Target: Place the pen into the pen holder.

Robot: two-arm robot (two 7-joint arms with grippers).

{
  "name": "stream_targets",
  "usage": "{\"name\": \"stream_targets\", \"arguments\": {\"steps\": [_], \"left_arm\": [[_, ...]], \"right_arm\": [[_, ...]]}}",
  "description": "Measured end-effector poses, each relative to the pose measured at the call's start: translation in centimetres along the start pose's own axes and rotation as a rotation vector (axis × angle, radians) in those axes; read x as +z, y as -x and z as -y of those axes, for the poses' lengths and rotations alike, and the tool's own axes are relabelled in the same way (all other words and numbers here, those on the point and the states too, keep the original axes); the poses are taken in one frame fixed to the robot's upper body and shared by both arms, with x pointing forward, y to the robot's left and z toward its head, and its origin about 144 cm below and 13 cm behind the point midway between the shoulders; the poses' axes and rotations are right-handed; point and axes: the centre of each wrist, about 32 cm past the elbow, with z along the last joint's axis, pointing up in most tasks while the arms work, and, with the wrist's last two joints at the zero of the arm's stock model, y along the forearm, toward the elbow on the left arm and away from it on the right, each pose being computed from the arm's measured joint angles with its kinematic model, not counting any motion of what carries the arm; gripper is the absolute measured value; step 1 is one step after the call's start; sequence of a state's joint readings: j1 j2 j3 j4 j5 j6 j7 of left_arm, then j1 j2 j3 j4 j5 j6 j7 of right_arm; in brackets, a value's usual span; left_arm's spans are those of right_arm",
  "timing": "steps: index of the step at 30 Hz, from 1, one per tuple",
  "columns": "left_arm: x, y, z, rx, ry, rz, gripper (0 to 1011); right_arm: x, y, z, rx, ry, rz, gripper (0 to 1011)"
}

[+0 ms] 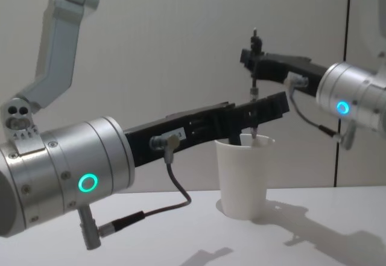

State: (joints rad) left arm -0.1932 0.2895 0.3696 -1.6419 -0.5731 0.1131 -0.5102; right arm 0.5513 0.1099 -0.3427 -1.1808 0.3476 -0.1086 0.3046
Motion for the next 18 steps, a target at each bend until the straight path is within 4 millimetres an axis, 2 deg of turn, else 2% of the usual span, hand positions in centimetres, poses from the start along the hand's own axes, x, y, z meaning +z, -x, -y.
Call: {"name": "stream_targets", "arguments": {"steps": [16, 18], "left_arm": [[0.0, 0.0, 0.0, 0.000, 0.000, 0.000, 1001], [0.0, 0.0, 0.0, 0.000, 0.000, 0.000, 1001]], "right_arm": [[-2.1, 0.9, -1.6, 0.011, 0.061, 0.002, 145], [-2.2, 0.9, -1.7, 0.011, 0.063, 0.002, 205]]}}
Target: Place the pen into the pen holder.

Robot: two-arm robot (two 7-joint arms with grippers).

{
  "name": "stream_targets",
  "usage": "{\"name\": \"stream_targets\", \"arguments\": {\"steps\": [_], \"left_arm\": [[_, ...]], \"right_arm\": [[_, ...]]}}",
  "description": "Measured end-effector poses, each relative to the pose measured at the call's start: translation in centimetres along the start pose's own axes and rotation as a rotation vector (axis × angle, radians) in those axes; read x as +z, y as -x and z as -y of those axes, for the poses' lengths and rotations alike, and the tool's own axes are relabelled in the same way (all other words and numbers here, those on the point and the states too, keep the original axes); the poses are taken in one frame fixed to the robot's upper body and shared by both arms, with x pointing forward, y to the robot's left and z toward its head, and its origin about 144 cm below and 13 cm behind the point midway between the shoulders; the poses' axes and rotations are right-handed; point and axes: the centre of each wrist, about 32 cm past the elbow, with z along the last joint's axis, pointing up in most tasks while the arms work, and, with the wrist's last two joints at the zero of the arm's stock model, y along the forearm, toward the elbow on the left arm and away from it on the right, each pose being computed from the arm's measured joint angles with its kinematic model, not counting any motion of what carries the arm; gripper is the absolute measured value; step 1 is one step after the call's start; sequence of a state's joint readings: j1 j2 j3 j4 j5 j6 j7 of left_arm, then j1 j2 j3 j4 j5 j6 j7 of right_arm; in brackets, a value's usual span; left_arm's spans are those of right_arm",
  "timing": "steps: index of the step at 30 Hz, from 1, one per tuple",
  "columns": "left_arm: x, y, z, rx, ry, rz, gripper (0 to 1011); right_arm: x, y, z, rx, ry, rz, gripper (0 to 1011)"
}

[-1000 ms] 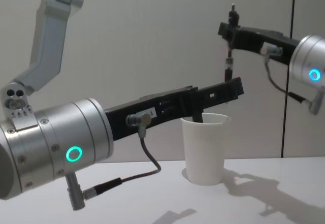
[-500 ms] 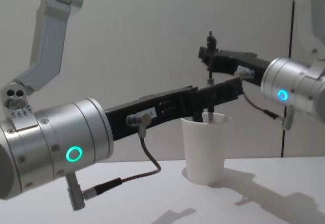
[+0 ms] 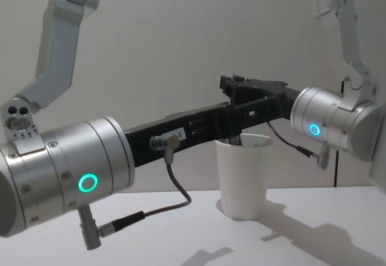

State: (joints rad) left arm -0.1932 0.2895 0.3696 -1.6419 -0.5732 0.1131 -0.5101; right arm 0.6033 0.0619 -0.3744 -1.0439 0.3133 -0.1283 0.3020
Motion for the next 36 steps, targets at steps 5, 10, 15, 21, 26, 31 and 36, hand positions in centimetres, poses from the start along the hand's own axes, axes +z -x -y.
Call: {"name": "stream_targets", "arguments": {"steps": [5, 10, 15, 21, 26, 31, 36], "left_arm": [[0.0, 0.0, 0.0, 0.000, 0.000, 0.000, 1001], [0.0, 0.0, 0.0, 0.000, 0.000, 0.000, 1001], [0.0, 0.0, 0.0, 0.000, 0.000, 0.000, 1001], [0.0, 0.0, 0.0, 0.000, 0.000, 0.000, 1001], [0.0, 0.0, 0.0, 0.000, 0.000, 0.000, 1001], [0.0, 0.0, 0.0, 0.000, 0.000, 0.000, 1001], [0.0, 0.0, 0.0, 0.000, 0.000, 0.000, 1001]], "right_arm": [[-0.3, 0.1, -0.2, 0.001, 0.009, 0.000, 374], [-0.4, 0.2, -0.3, 0.002, 0.013, 0.001, 501], [-0.5, 0.3, -0.4, 0.002, 0.016, 0.001, 672], [-0.3, 0.3, -0.3, 0.003, 0.011, 0.001, 863], [0.0, 0.4, 0.1, 0.004, 0.000, -0.010, 976], [0.6, 0.5, 0.9, -0.007, -0.010, -0.021, 1001], [1.0, 0.5, 1.8, -0.027, -0.015, -0.026, 1001]]}}
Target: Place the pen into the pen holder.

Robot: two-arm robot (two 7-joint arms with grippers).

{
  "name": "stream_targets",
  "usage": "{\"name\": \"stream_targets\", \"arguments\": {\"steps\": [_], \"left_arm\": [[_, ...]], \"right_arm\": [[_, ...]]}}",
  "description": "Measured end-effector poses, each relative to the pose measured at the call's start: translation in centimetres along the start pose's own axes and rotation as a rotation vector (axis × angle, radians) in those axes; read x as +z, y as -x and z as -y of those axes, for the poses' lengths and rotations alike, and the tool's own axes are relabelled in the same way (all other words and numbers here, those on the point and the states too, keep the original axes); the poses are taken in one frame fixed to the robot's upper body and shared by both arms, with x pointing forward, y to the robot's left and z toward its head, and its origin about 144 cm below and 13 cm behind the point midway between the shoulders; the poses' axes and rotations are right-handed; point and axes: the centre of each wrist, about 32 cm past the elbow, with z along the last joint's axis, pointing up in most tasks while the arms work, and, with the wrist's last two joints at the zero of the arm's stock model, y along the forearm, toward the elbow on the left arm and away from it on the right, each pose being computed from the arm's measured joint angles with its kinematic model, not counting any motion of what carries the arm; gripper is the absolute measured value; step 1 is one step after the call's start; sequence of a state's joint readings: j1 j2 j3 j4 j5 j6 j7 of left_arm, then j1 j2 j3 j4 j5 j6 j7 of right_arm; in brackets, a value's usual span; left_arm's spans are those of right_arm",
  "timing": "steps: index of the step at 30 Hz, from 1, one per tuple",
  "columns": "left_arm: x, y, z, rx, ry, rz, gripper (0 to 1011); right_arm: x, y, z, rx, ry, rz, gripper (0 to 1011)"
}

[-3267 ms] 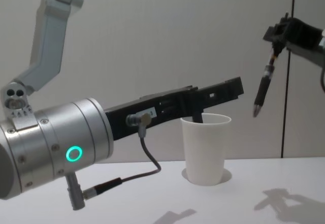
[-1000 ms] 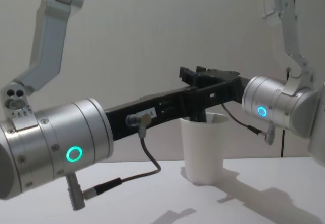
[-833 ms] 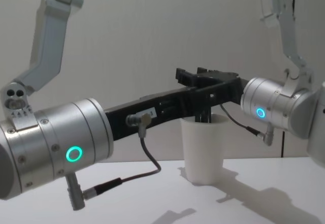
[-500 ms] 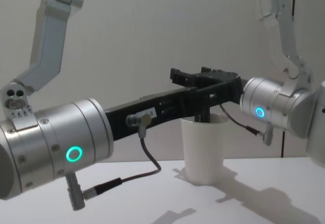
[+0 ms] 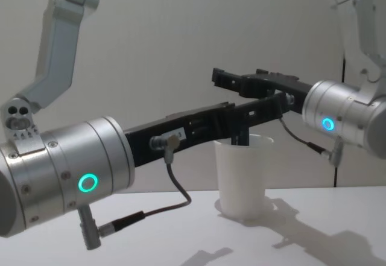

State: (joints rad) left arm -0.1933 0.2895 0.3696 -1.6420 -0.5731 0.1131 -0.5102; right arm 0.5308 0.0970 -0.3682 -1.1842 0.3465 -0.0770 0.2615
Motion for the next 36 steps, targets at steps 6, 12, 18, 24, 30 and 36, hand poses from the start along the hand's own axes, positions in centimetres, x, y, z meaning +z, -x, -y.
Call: {"name": "stream_targets", "arguments": {"steps": [6, 12, 18, 24, 30, 36], "left_arm": [[0.0, 0.0, 0.0, 0.003, -0.001, 0.002, 1001], [0.0, -0.1, 0.0, 0.048, -0.017, 0.044, 1001], [0.0, -0.1, 0.0, 0.120, -0.039, 0.112, 1001], [0.0, -0.2, -0.1, 0.193, -0.057, 0.185, 1001], [0.1, -0.3, -0.1, 0.257, -0.067, 0.252, 1001], [0.1, -0.4, -0.2, 0.328, -0.074, 0.330, 1001]], "right_arm": [[0.0, 0.0, 0.2, -0.002, 0.001, -0.001, 1001], [-0.3, -0.1, 1.2, -0.018, 0.006, 0.001, 1001], [-0.6, -0.2, 3.0, -0.047, 0.018, 0.008, 1002], [-0.9, -0.3, 4.9, -0.076, 0.031, 0.016, 1001], [-1.0, -0.3, 6.6, -0.100, 0.041, 0.025, 1001], [-1.1, -0.2, 8.5, -0.125, 0.055, 0.037, 1002]]}}
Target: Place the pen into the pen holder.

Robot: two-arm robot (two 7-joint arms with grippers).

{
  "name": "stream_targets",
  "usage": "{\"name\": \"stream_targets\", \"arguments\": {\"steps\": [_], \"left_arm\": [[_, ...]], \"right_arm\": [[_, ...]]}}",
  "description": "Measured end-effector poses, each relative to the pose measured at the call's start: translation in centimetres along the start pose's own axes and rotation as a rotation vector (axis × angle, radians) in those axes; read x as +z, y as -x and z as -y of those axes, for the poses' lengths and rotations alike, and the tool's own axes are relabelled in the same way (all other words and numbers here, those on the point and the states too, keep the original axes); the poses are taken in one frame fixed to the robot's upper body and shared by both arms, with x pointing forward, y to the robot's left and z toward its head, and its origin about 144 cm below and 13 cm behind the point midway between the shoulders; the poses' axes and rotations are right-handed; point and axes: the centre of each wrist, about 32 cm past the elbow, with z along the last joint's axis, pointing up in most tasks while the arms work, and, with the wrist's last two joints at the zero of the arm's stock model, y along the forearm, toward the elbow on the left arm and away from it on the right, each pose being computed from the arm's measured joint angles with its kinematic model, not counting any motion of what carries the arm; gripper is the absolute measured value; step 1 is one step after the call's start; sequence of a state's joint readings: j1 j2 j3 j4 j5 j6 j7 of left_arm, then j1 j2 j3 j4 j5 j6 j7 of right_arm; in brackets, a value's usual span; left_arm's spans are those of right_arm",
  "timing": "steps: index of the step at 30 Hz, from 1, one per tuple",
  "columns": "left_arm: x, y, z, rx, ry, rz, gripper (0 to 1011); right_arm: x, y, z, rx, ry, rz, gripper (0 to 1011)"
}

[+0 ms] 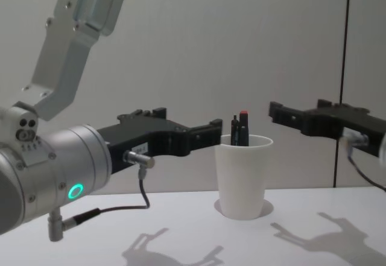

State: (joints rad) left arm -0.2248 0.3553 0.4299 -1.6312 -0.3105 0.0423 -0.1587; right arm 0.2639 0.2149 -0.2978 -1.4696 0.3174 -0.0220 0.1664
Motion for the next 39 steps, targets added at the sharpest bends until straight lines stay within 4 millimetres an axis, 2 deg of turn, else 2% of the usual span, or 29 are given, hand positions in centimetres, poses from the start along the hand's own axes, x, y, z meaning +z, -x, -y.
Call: {"name": "stream_targets", "arguments": {"steps": [10, 23, 30, 39], "left_arm": [[-0.1, -0.2, -0.1, 0.109, 0.004, 0.117, 1001], [-0.1, -0.2, -0.1, 0.132, 0.006, 0.141, 1001], [-0.1, -0.2, -0.1, 0.132, 0.007, 0.141, 1001], [-0.1, -0.2, -0.1, 0.133, 0.006, 0.140, 1001]], "right_arm": [[0.0, -0.1, 3.0, -0.037, 0.021, 0.022, 1001], [0.5, 0.1, 7.0, -0.080, 0.050, 0.058, 1001], [0.8, 0.3, 8.2, -0.091, 0.059, 0.071, 1002], [0.8, 0.3, 8.5, -0.093, 0.061, 0.073, 1002]]}}
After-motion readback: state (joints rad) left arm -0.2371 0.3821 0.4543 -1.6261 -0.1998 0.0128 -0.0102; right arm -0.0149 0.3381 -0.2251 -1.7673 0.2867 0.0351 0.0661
